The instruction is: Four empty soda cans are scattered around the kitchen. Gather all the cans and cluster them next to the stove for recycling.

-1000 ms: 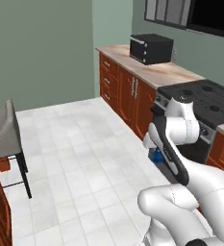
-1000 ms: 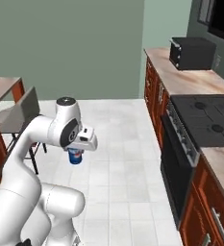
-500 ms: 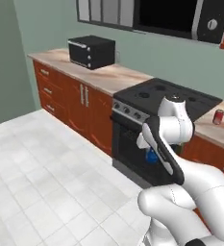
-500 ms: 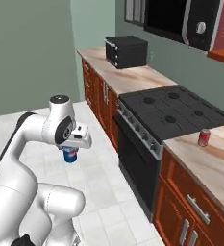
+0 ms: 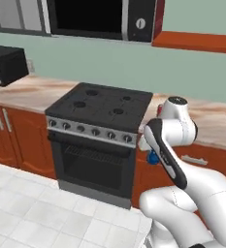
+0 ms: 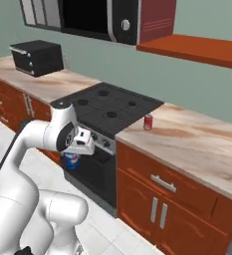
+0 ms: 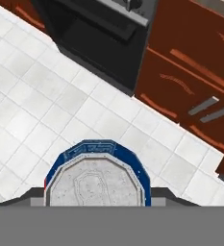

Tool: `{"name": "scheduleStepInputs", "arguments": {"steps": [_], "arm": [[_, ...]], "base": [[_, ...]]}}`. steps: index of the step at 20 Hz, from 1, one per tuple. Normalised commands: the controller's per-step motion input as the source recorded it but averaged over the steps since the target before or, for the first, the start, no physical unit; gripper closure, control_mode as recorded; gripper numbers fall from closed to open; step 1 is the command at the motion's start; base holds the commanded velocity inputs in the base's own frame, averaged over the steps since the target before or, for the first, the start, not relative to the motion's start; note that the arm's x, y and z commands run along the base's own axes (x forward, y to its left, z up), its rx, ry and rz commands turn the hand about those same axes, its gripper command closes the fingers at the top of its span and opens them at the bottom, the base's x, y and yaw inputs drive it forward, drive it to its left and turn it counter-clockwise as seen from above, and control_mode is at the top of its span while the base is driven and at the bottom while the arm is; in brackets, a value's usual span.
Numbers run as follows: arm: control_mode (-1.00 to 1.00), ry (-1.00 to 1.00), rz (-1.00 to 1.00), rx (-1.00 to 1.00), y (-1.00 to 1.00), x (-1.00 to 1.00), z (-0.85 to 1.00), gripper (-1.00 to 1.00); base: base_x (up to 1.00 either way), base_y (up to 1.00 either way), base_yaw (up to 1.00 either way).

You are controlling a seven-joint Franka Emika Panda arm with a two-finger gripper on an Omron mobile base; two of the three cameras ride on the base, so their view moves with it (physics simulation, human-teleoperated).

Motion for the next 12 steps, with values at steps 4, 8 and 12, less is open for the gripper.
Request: {"name": "scheduleStepInputs", "arguments": {"steps": [4, 8, 12], "arm": [[1.0, 0.0, 0.0, 0.0, 0.0, 0.0, 0.0, 1.0], [1.0, 0.0, 0.0, 0.0, 0.0, 0.0, 0.0, 1.0], [1.0, 0.0, 0.0, 0.0, 0.0, 0.0, 0.0, 1.0]], "base": [[0.77, 0.82, -0.56], [0.69, 0.79, -0.46], [0.7, 0.68, -0.45]]}}
